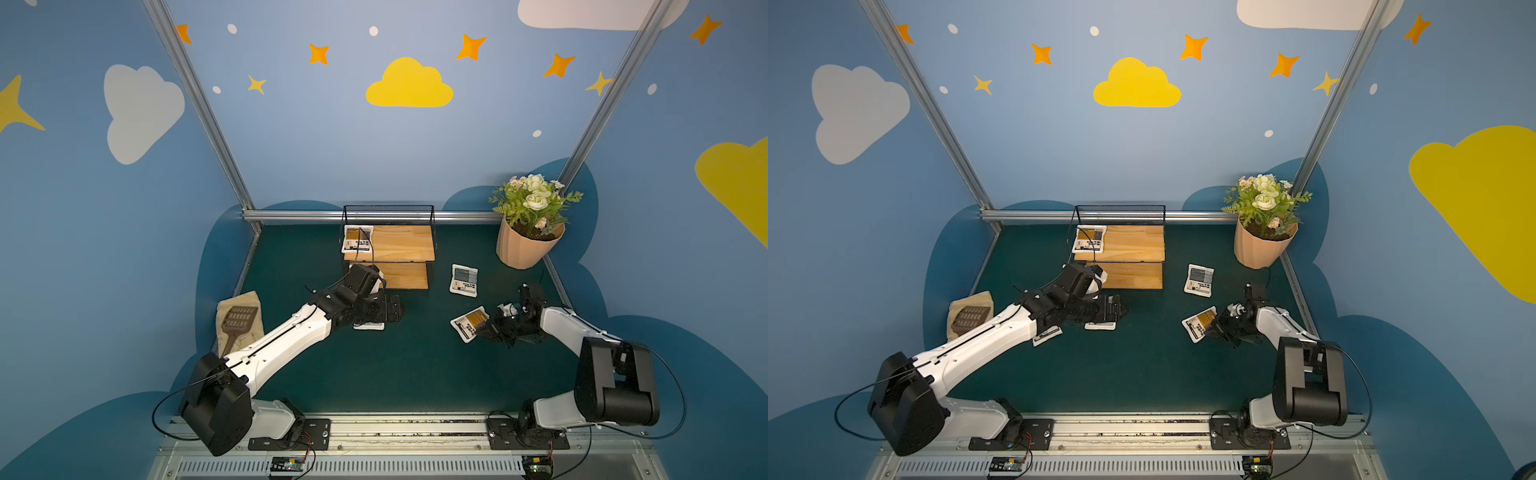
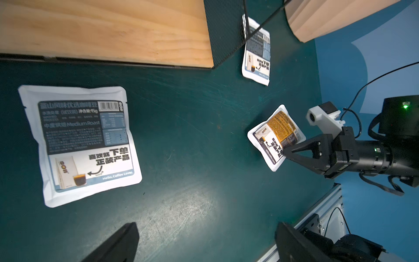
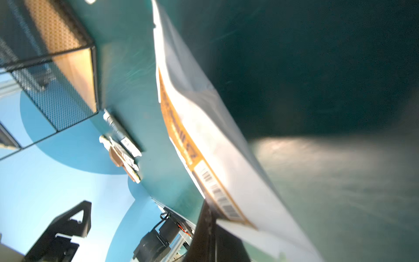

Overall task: Place the bagged coffee beans on the shelf by color
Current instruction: Pick up the bagged coffee beans at the center of the board.

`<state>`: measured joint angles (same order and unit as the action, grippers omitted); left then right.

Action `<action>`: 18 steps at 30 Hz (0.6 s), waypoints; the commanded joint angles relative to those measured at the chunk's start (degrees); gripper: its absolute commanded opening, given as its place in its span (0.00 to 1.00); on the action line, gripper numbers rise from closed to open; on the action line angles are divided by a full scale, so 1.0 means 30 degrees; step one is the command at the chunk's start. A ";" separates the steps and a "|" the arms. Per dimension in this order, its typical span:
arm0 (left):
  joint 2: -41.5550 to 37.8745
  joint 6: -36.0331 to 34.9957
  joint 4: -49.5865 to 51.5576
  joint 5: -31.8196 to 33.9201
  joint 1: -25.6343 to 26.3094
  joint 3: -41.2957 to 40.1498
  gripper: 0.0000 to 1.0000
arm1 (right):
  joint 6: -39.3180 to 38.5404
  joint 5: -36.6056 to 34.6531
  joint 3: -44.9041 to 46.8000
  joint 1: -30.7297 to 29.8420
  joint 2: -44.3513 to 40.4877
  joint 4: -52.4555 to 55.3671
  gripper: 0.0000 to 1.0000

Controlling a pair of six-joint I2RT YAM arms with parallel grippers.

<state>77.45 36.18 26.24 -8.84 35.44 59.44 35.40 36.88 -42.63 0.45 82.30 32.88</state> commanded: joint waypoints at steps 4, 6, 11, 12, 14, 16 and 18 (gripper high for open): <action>-0.1093 -0.0485 0.0620 -0.0208 -0.1086 0.0611 1.00 | -0.0681 0.0710 -0.1174 -0.1405 -0.1306 0.2022 0.00; -0.1285 -0.0544 0.0809 -0.0363 -0.1446 0.0715 1.00 | -0.0768 0.0858 -0.1464 -0.1961 -0.1490 0.2314 0.00; -0.2022 -0.0798 0.1363 -0.0480 -0.2312 0.0970 1.00 | -0.1014 0.1227 -0.2455 -0.3604 -0.1756 0.3085 0.00; -0.2167 -0.0893 0.1517 -0.0506 -0.2549 0.1067 1.00 | -0.1116 0.1298 -0.2765 -0.4001 -0.1796 0.3276 0.00; -0.2478 -0.1020 0.1807 -0.0561 -0.3014 0.1335 1.00 | -0.1308 0.1357 -0.3458 -0.4777 -0.1852 0.3763 0.00; -0.2796 -0.1207 0.2022 -0.0787 -0.3664 0.1648 1.00 | -0.1467 0.1441 -0.4320 -0.5660 -0.1880 0.4218 0.00; -0.3063 -0.1273 0.2253 -0.0965 -0.4312 0.2005 1.00 | -0.1609 0.1604 -0.5156 -0.6427 -0.1806 0.4495 0.00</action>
<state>70.00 33.95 30.98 -10.41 24.43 63.37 32.27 40.07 -54.61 -16.71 78.43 42.85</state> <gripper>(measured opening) 0.998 0.045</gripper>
